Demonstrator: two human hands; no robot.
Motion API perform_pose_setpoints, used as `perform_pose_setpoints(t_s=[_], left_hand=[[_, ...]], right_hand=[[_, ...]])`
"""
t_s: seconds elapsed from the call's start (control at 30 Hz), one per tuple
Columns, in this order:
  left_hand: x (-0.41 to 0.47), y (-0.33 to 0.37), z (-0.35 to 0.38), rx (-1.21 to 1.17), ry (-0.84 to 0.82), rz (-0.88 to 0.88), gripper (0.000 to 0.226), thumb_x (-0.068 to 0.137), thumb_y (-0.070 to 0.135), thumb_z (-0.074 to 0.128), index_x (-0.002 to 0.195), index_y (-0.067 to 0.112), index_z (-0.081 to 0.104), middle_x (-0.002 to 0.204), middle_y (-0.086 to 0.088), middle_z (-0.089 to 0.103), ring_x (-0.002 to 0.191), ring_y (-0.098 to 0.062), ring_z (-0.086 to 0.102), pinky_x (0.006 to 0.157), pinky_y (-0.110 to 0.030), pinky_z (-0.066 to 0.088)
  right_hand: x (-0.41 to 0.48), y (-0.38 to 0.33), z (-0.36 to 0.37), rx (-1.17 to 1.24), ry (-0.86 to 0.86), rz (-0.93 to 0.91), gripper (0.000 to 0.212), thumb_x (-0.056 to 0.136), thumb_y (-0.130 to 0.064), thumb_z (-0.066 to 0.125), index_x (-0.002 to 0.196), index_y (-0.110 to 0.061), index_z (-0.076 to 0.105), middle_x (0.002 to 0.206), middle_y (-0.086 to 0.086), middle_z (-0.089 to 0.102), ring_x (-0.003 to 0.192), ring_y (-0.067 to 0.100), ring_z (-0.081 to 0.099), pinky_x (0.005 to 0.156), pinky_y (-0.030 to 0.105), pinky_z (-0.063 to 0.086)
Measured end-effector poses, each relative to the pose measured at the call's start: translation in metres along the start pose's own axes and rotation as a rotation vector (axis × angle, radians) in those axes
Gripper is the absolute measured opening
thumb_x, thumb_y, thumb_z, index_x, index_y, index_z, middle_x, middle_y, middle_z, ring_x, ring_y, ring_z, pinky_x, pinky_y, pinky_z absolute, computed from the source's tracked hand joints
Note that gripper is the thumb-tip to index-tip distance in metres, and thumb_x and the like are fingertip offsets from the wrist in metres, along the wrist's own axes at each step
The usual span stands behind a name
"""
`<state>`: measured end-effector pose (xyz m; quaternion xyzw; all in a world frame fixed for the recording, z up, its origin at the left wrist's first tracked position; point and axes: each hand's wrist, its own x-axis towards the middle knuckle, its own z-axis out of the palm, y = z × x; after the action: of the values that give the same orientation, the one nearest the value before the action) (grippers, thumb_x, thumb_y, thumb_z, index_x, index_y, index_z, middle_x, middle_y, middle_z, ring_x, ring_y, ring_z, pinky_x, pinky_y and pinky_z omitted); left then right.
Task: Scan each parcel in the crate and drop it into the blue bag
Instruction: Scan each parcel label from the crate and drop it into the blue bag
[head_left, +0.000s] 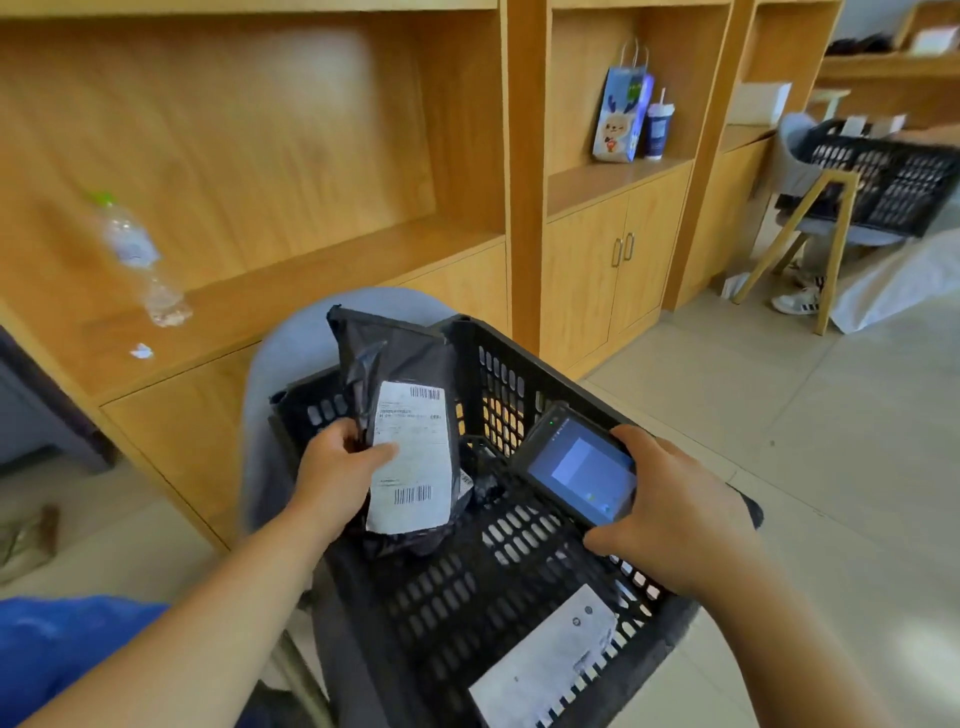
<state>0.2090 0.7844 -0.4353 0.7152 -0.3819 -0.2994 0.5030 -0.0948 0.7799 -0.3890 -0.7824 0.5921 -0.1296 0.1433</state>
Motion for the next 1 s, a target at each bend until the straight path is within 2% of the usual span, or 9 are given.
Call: perform_pose_setpoints(t_s=[0.1,0.17,0.27,0.37,0.5,0.8,0.93,1.0], left_hand=[[-0.036,0.012,-0.017,-0.024,0.097,0.097,0.021,0.080,0.009,0.073,0.083,0.029,0.065,0.088,0.013,0.071,0.085,-0.011,0.067,0.071,-0.029,0.052],[-0.059,0.019,-0.028,-0.070,0.130,0.113,0.021,0.081,0.010,0.073,0.085,0.030,0.064,0.090,0.012,0.071,0.086,-0.012,0.067,0.075,-0.032,0.052],[-0.090,0.025,-0.042,-0.135,0.185,0.136,0.022,0.082,0.009,0.071,0.088,0.029,0.063,0.094,0.008,0.071,0.088,-0.013,0.067,0.077,-0.034,0.053],[-0.116,0.027,-0.055,-0.173,0.227,0.163,0.024,0.083,0.009,0.071,0.088,0.030,0.063,0.092,0.014,0.070,0.085,-0.004,0.066,0.068,-0.022,0.049],[-0.138,0.023,-0.071,-0.165,0.249,0.164,0.024,0.082,0.010,0.072,0.090,0.031,0.062,0.090,0.016,0.069,0.080,0.006,0.064,0.064,-0.016,0.046],[-0.162,0.017,-0.094,-0.184,0.286,0.169,0.024,0.082,0.006,0.072,0.096,0.023,0.063,0.095,0.011,0.070,0.089,-0.007,0.066,0.075,-0.029,0.052],[-0.175,0.010,-0.107,-0.233,0.309,0.150,0.021,0.081,0.005,0.072,0.092,0.020,0.063,0.091,0.007,0.072,0.085,-0.008,0.068,0.070,-0.024,0.052],[-0.185,-0.001,-0.120,-0.221,0.362,0.125,0.017,0.079,0.006,0.074,0.088,0.016,0.063,0.086,0.005,0.073,0.081,-0.011,0.069,0.069,-0.029,0.053]], right_hand=[[-0.018,-0.010,-0.008,-0.016,-0.010,-0.063,0.093,0.056,-0.054,0.072,0.135,-0.033,0.026,0.104,-0.010,0.048,0.085,0.012,0.051,0.059,0.026,0.047],[-0.029,-0.018,-0.013,-0.020,-0.006,-0.104,0.095,0.056,-0.053,0.073,0.135,-0.034,0.025,0.106,-0.010,0.048,0.088,0.012,0.052,0.067,0.030,0.052],[-0.044,-0.031,-0.022,-0.044,0.025,-0.169,0.095,0.055,-0.054,0.072,0.135,-0.036,0.024,0.104,-0.011,0.049,0.085,0.011,0.052,0.064,0.030,0.051],[-0.057,-0.042,-0.030,-0.043,0.039,-0.219,0.095,0.053,-0.053,0.070,0.135,-0.037,0.025,0.105,-0.012,0.050,0.085,0.012,0.052,0.064,0.031,0.051],[-0.071,-0.055,-0.039,-0.069,0.037,-0.253,0.098,0.053,-0.054,0.071,0.137,-0.036,0.025,0.110,-0.010,0.051,0.090,0.014,0.053,0.067,0.032,0.051],[-0.091,-0.072,-0.040,-0.106,0.032,-0.300,0.096,0.055,-0.056,0.070,0.136,-0.033,0.024,0.112,-0.011,0.050,0.092,0.013,0.053,0.066,0.028,0.048],[-0.096,-0.081,-0.033,-0.076,0.049,-0.329,0.095,0.054,-0.055,0.070,0.135,-0.031,0.027,0.116,-0.010,0.050,0.098,0.015,0.053,0.068,0.030,0.046],[-0.098,-0.089,-0.027,-0.054,0.046,-0.355,0.097,0.054,-0.053,0.073,0.137,-0.031,0.027,0.118,-0.010,0.051,0.098,0.014,0.053,0.065,0.027,0.042]])
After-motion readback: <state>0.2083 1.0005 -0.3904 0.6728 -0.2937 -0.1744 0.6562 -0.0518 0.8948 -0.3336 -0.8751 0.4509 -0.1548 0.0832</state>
